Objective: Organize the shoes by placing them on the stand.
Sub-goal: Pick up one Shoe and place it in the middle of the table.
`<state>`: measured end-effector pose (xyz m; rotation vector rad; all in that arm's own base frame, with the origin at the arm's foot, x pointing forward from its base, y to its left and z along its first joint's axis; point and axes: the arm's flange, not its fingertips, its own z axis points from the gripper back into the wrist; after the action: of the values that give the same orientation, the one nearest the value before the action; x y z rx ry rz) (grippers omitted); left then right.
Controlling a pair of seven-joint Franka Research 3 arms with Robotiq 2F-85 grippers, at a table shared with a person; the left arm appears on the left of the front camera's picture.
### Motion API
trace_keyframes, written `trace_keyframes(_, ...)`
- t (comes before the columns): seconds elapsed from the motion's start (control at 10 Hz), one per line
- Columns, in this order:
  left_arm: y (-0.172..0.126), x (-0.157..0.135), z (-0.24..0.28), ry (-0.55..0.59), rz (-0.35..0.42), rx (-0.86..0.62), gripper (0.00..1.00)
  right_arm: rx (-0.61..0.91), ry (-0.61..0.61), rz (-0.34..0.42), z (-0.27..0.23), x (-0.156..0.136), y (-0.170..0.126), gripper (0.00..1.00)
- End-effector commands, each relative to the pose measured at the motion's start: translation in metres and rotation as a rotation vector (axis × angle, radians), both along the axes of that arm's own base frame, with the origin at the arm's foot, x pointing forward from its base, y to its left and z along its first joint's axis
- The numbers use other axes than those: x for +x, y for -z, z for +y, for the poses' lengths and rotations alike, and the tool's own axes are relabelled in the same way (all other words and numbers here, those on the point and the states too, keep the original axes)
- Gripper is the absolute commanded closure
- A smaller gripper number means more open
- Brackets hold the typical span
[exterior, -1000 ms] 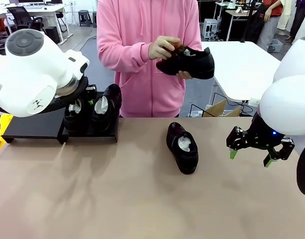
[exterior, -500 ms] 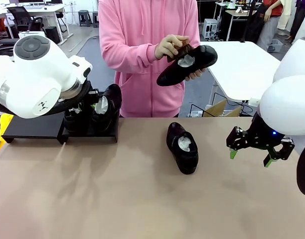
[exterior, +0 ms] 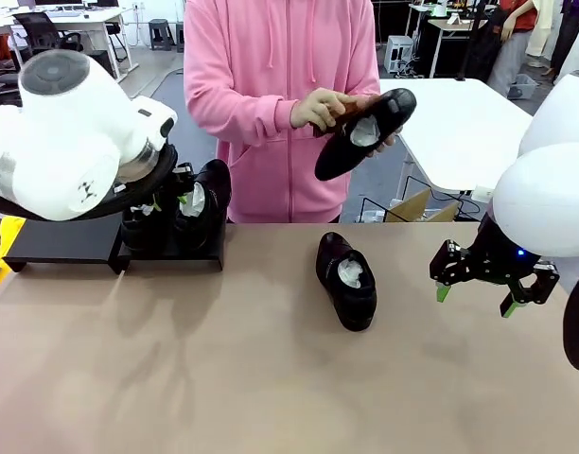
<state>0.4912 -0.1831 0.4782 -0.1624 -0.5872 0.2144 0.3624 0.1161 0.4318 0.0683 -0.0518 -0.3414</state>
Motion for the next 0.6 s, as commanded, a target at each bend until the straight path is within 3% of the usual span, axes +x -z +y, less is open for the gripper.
trace_keyframes(0.0, -0.049, -0.046, 0.027, -0.013, 0.129, -0.001, 0.52, 0.017, -0.015, -0.010, -0.001, 0.001, -0.001, 0.00)
trace_keyframes(0.2, -0.069, -0.076, 0.039, 0.060, 0.216, -0.057, 0.52, 0.017, -0.015, -0.010, -0.001, 0.001, -0.001, 0.00)
trace_keyframes(0.3, -0.072, -0.085, 0.046, 0.142, 0.296, -0.098, 0.52, 0.017, -0.015, -0.010, -0.001, 0.001, -0.001, 0.00)
trace_keyframes(0.4, -0.065, -0.085, 0.054, 0.165, 0.392, -0.121, 0.52, 0.017, -0.015, -0.010, -0.001, 0.001, -0.001, 0.00)
trace_keyframes(0.5, -0.060, -0.087, 0.056, 0.165, 0.411, -0.156, 0.52, 0.017, -0.015, -0.010, -0.001, 0.001, -0.001, 0.00)
